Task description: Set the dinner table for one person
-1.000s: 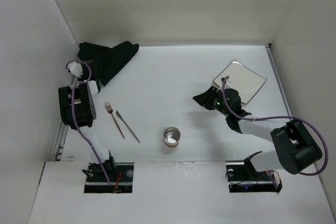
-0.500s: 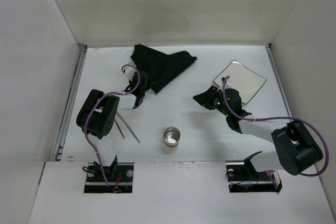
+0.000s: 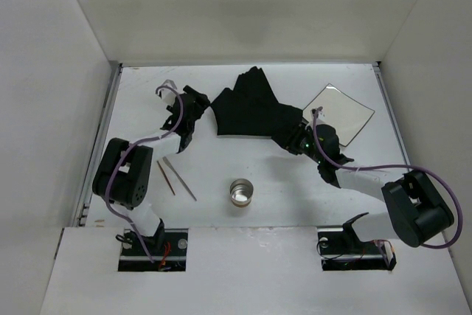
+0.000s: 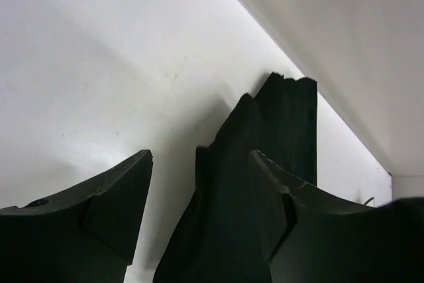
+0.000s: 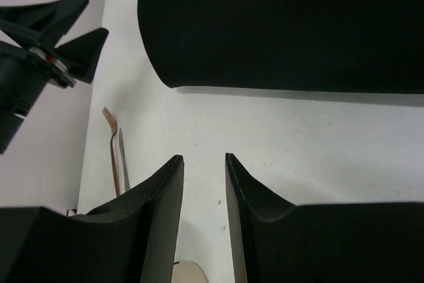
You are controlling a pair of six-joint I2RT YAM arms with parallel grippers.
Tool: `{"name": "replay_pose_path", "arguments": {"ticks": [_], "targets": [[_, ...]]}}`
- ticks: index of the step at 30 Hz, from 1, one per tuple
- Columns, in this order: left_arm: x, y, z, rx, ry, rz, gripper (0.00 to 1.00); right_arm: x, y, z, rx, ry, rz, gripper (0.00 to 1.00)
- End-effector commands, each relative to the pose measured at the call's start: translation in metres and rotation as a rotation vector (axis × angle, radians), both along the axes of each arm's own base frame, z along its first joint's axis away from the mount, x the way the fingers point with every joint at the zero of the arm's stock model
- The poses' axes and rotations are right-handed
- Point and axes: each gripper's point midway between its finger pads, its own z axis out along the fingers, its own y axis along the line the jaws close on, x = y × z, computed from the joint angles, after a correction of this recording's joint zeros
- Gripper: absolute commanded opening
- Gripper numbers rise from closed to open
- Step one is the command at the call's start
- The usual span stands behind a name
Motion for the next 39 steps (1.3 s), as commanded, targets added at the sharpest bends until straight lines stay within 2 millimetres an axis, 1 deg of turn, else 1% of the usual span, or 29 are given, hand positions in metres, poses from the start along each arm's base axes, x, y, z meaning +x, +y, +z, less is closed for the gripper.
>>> {"name": "replay_pose_path", "arguments": {"ticks": [1, 4, 5, 8, 11, 12, 14, 16, 18, 19, 20, 23, 25, 26, 29, 30, 31, 32, 33, 34, 35, 37, 39], "targets": [[0.030, -0.021, 0.023, -0.029, -0.064, -0.120, 0.59, 0.012, -0.005, 0.013, -0.011, -0.044, -0.031, 0.38], [0.049, -0.048, 0.018, -0.022, -0.052, -0.265, 0.62, 0.014, -0.008, 0.012, -0.028, -0.039, -0.045, 0.43], [0.056, -0.052, 0.013, -0.011, -0.041, -0.296, 0.63, 0.015, -0.010, 0.012, -0.036, -0.042, -0.055, 0.45], [0.067, -0.057, -0.007, 0.033, 0.023, -0.344, 0.63, 0.015, -0.012, 0.008, -0.048, -0.029, -0.063, 0.47], [0.071, -0.058, -0.019, 0.057, 0.055, -0.357, 0.61, 0.016, -0.014, 0.009, -0.065, -0.034, -0.071, 0.53], [0.071, -0.059, -0.020, 0.059, 0.057, -0.363, 0.60, 0.017, -0.017, 0.007, -0.071, -0.032, -0.086, 0.55], [0.072, -0.061, -0.021, 0.070, 0.055, -0.370, 0.52, 0.020, -0.021, 0.000, -0.085, -0.010, -0.108, 0.61], [0.071, -0.060, -0.023, 0.075, 0.054, -0.374, 0.38, 0.022, -0.026, -0.006, -0.112, 0.013, -0.138, 0.66], [0.067, -0.058, -0.027, 0.070, 0.066, -0.360, 0.21, 0.028, -0.037, -0.016, -0.155, 0.041, -0.202, 0.68], [0.064, -0.056, -0.029, 0.066, 0.070, -0.355, 0.17, 0.030, -0.041, -0.022, -0.177, 0.061, -0.227, 0.68], [0.058, -0.054, -0.030, 0.053, 0.073, -0.343, 0.13, 0.032, -0.044, -0.028, -0.196, 0.083, -0.241, 0.68], [0.035, -0.044, -0.033, 0.032, 0.057, -0.298, 0.09, 0.039, -0.046, -0.039, -0.237, 0.127, -0.271, 0.68], [0.011, -0.031, -0.039, 0.026, 0.065, -0.247, 0.07, 0.045, -0.045, -0.041, -0.245, 0.141, -0.279, 0.68], [0.001, -0.025, -0.043, 0.022, 0.074, -0.229, 0.07, 0.048, -0.041, -0.043, -0.254, 0.147, -0.274, 0.68], [-0.040, -0.004, -0.056, -0.007, 0.094, -0.157, 0.05, 0.057, -0.030, -0.049, -0.272, 0.181, -0.255, 0.68], [-0.050, 0.000, -0.057, -0.018, 0.096, -0.141, 0.05, 0.061, -0.026, -0.050, -0.277, 0.190, -0.246, 0.68], [-0.063, 0.005, -0.059, -0.026, 0.100, -0.125, 0.05, 0.065, -0.020, -0.050, -0.280, 0.194, -0.235, 0.68], [-0.072, 0.005, -0.058, -0.033, 0.095, -0.122, 0.05, 0.069, -0.011, -0.050, -0.286, 0.196, -0.213, 0.66], [-0.083, 0.005, -0.057, -0.034, 0.091, -0.120, 0.05, 0.075, 0.000, -0.048, -0.290, 0.195, -0.182, 0.62], [-0.093, 0.005, -0.055, -0.029, 0.082, -0.118, 0.05, 0.078, 0.006, -0.048, -0.295, 0.200, -0.163, 0.60], [-0.102, 0.005, -0.052, -0.023, 0.070, -0.114, 0.05, 0.082, 0.017, -0.045, -0.295, 0.203, -0.134, 0.59], [-0.113, 0.002, -0.043, -0.009, 0.042, -0.118, 0.06, 0.090, 0.037, -0.041, -0.292, 0.214, -0.075, 0.58], [-0.120, 0.000, -0.033, 0.010, 0.023, -0.122, 0.09, 0.099, 0.056, -0.037, -0.277, 0.214, -0.030, 0.58]]}}
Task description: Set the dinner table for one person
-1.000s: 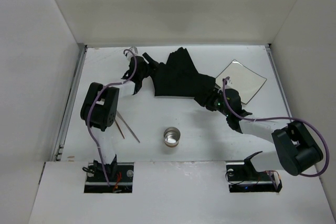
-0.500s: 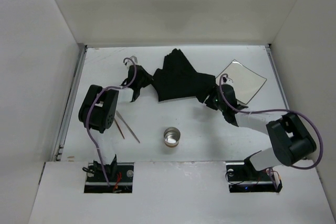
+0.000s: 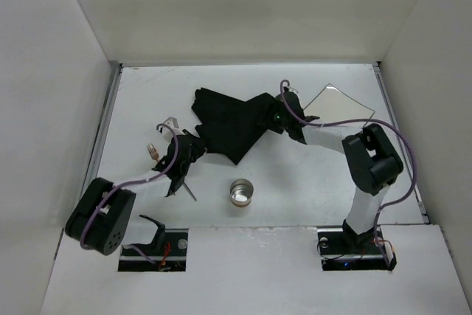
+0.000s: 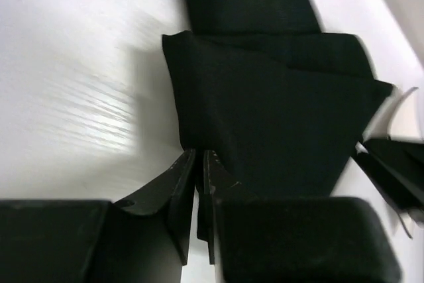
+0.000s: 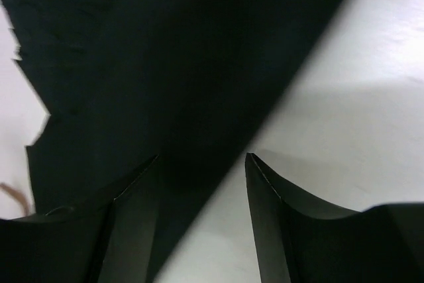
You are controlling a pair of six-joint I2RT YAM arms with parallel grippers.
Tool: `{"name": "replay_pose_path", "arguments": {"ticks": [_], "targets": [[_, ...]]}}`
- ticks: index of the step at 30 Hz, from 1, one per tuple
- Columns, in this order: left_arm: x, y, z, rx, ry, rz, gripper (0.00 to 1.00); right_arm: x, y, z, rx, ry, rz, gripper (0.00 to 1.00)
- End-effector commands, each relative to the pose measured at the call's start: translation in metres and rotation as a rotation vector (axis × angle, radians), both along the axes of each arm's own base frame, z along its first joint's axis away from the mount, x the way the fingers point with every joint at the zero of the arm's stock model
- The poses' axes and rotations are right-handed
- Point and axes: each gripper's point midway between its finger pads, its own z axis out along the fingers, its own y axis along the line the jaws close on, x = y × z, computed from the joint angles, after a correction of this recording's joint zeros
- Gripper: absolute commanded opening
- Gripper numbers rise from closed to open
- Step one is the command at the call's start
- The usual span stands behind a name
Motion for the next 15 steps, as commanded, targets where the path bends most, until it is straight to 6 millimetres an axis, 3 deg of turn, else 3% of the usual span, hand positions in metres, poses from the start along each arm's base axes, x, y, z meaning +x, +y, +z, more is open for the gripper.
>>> {"name": "replay_pose_path", "arguments": {"ticks": [1, 6, 11, 15], "targets": [[0.000, 0.005, 0.031, 0.001, -0.102, 0.058, 0.14, 0.012, 0.036, 0.019, 0.029, -0.009, 0.104, 0.58], [0.005, 0.028, 0.042, 0.012, -0.122, 0.116, 0.46, 0.028, 0.048, 0.028, 0.069, -0.041, 0.103, 0.60], [0.006, 0.041, 0.024, 0.006, -0.071, 0.163, 0.50, 0.041, 0.048, 0.038, 0.102, -0.052, 0.128, 0.59], [0.017, 0.032, 0.012, 0.000, -0.026, 0.123, 0.52, 0.032, 0.018, 0.051, 0.046, -0.110, 0.063, 0.60]]}}
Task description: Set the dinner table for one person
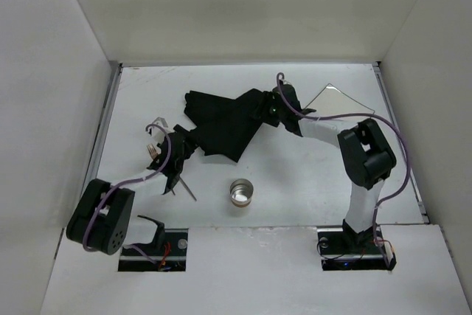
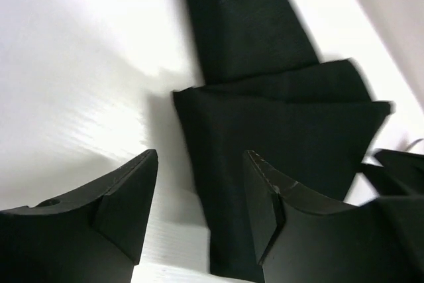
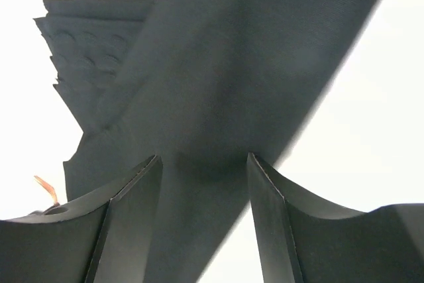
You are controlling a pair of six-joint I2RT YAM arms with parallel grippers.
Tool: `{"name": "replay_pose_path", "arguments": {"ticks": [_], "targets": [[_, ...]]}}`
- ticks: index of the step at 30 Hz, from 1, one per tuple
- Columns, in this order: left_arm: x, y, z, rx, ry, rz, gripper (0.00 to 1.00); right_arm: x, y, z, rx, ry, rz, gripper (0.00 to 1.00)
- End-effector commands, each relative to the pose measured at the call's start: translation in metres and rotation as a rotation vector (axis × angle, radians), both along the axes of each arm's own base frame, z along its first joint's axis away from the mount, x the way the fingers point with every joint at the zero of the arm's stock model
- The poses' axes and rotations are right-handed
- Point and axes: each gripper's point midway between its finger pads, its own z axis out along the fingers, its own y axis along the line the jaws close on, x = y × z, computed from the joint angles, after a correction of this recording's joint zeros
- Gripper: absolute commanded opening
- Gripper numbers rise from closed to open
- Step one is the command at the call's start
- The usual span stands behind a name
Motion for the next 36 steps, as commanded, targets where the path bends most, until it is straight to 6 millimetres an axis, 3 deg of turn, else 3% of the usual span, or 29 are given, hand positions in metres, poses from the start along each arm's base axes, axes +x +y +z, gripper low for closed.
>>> {"name": "replay_pose_path", "arguments": {"ticks": [1, 5, 12, 19, 24, 28, 30, 32, 35, 36], "targets": [[0.015, -0.009, -0.003, -0.027, 0.011, -0.023, 0.52, -0.001, -0.025, 0.035, -0.020, -0.095, -0.054, 0.60], [0.028, -0.018, -0.008, -0.047, 0.010, -0.037, 0.50, -0.010, -0.041, 0.013, -0.073, -0.046, -0.078, 0.59], [0.042, -0.026, -0.013, -0.084, -0.020, -0.030, 0.46, -0.003, -0.023, -0.017, -0.069, 0.030, -0.024, 0.47], [0.043, -0.015, -0.016, -0.100, -0.030, 0.006, 0.16, 0.015, 0.015, -0.015, -0.044, 0.053, 0.057, 0.30], [0.042, 0.001, -0.005, -0.084, -0.063, 0.042, 0.10, 0.025, 0.057, 0.000, -0.001, 0.042, 0.133, 0.34], [0.054, 0.007, 0.024, -0.096, -0.128, 0.062, 0.09, 0.024, 0.056, 0.031, 0.028, -0.038, 0.114, 0.55], [0.063, 0.003, 0.049, -0.097, -0.175, 0.049, 0.09, 0.016, 0.045, 0.052, 0.057, -0.100, 0.089, 0.60], [0.070, -0.004, 0.076, -0.096, -0.224, 0.032, 0.09, 0.010, 0.021, 0.069, 0.090, -0.148, 0.041, 0.62], [0.072, -0.049, 0.120, -0.081, -0.312, -0.082, 0.08, -0.004, -0.016, 0.082, 0.130, -0.186, -0.037, 0.62], [0.070, -0.073, 0.133, -0.070, -0.341, -0.144, 0.08, -0.009, -0.029, 0.084, 0.139, -0.194, -0.064, 0.62]]}}
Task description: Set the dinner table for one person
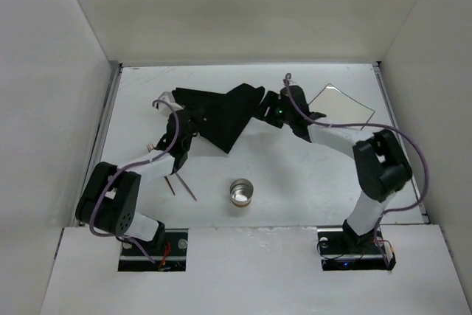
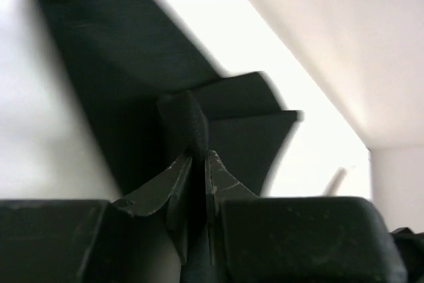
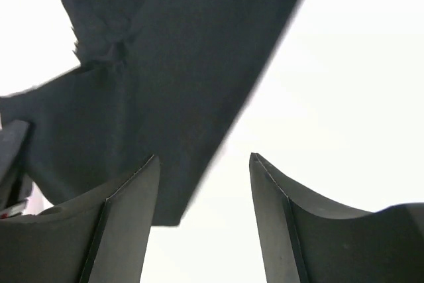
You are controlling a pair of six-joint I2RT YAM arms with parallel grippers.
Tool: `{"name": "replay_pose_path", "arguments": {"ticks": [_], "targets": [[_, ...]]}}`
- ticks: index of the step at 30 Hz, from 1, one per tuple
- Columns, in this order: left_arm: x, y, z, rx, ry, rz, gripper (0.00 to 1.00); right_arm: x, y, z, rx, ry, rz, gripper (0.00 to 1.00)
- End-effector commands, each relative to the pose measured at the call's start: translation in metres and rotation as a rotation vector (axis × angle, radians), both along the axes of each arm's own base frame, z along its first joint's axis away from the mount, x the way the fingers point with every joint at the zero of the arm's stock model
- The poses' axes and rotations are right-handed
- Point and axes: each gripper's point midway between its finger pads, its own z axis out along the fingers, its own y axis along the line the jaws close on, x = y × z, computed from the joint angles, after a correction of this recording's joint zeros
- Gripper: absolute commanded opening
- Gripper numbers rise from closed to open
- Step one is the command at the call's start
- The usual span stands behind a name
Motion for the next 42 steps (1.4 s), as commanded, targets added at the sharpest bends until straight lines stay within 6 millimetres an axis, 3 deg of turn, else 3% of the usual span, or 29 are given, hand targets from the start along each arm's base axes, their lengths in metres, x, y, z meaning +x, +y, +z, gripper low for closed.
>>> {"name": "replay_pose_path", "arguments": {"ticks": [1, 3, 6, 9, 11, 13, 18, 20, 23, 26, 29, 37, 42], "targets": [[0.002, -0.073, 0.087, 0.022, -0.216, -0.184, 0.09, 0.011, -0.044, 0.055, 0.111, -0.167, -0.141, 0.63], [-0.011, -0.124, 0.095, 0.063, -0.244, -0.327, 0.09, 0.001, -0.069, 0.053, 0.121, -0.175, -0.210, 0.63], [-0.040, -0.206, 0.084, 0.138, -0.260, -0.581, 0.13, -0.017, -0.107, 0.037, 0.136, -0.146, -0.332, 0.63], [-0.063, -0.250, 0.060, 0.192, -0.224, -0.730, 0.30, -0.037, -0.140, 0.018, 0.122, -0.123, -0.432, 0.63], [-0.065, -0.250, 0.055, 0.215, -0.207, -0.730, 0.49, -0.045, -0.154, 0.010, 0.102, -0.119, -0.461, 0.63], [-0.061, -0.238, 0.061, 0.218, -0.217, -0.687, 0.56, -0.051, -0.161, 0.005, 0.087, -0.115, -0.470, 0.63], [-0.043, -0.200, 0.083, 0.242, -0.247, -0.581, 0.54, -0.050, -0.163, 0.005, 0.062, -0.126, -0.466, 0.63], [-0.026, -0.177, 0.076, 0.274, -0.205, -0.486, 0.50, -0.047, -0.164, 0.006, 0.052, -0.132, -0.465, 0.61], [-0.004, -0.167, 0.052, 0.360, -0.116, -0.447, 0.46, -0.044, -0.161, 0.008, 0.019, -0.137, -0.448, 0.42], [0.016, -0.176, 0.025, 0.464, -0.041, -0.470, 0.45, -0.045, -0.158, 0.005, 0.008, -0.130, -0.431, 0.26], [0.037, -0.194, 0.005, 0.568, 0.004, -0.496, 0.45, -0.045, -0.156, -0.004, -0.003, -0.114, -0.421, 0.25], [0.096, -0.221, -0.026, 0.791, 0.025, -0.406, 0.51, -0.050, -0.141, -0.013, 0.018, -0.107, -0.364, 0.43], [0.116, -0.230, -0.037, 0.872, 0.024, -0.380, 0.53, -0.050, -0.130, -0.011, 0.045, -0.112, -0.328, 0.48]]}}
